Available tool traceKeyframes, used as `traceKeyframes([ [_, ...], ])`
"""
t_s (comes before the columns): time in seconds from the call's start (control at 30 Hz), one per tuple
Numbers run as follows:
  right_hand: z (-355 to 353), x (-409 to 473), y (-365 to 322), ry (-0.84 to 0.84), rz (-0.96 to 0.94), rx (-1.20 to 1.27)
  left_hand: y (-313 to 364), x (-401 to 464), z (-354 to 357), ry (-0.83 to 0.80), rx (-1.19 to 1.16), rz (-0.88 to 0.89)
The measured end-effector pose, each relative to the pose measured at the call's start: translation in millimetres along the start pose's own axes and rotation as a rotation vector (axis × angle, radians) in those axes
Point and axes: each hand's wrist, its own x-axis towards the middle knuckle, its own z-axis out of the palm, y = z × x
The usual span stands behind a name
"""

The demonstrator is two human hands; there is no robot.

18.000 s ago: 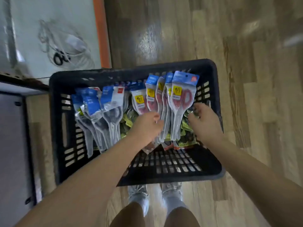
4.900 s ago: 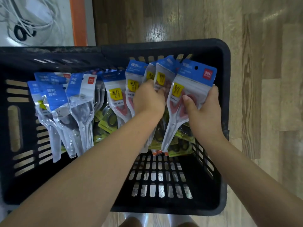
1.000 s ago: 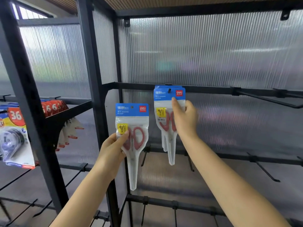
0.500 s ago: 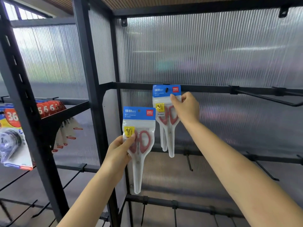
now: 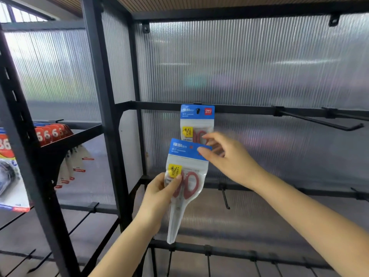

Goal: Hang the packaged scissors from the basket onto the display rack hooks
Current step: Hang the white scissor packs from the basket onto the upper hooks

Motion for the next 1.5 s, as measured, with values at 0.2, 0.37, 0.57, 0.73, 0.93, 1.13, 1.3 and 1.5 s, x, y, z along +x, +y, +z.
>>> traceKeyframes([
  [0.2,-16.2,-12.0,-10.7,-0.053,0.028,-0.022,-3.2,-6.0,12.7,-0.084,-0.015,0.036],
  [0.37,-28.3,0.7,-22.4,-0.01,-0.051,0.045,-5.9,-4.6,15.9,-0.137,-0.077,0.032],
  [0.57,-35.3,27.4,-33.5,0.116,-0.1,0.076,11.1,7.1,20.6,-0.123,-0.135,0.113],
  [0.73,-34.9,46.8,-32.7,0.167,-0.022,0.088,22.5,20.6,23.6,-0.072,-0.213,0.116],
  [0.93,-34.3,56.7,-23.0,0.198,0.059,0.085,25.8,25.9,28.2,-0.068,-0.17,0.122],
  [1.13,-29.9,60.8,-21.7,0.195,0.082,0.08,19.7,32.6,26.7,-0.043,-0.176,0.126],
  [1.3,-23.2,65.9,-12.6,0.217,0.073,-0.009,14.9,37.8,22.9,-0.054,-0.162,0.122],
  [1.5,-15.9,77.2,9.8,0.342,-0.003,-0.078,8.9,60.0,27.2,0.02,-0.084,0.168],
])
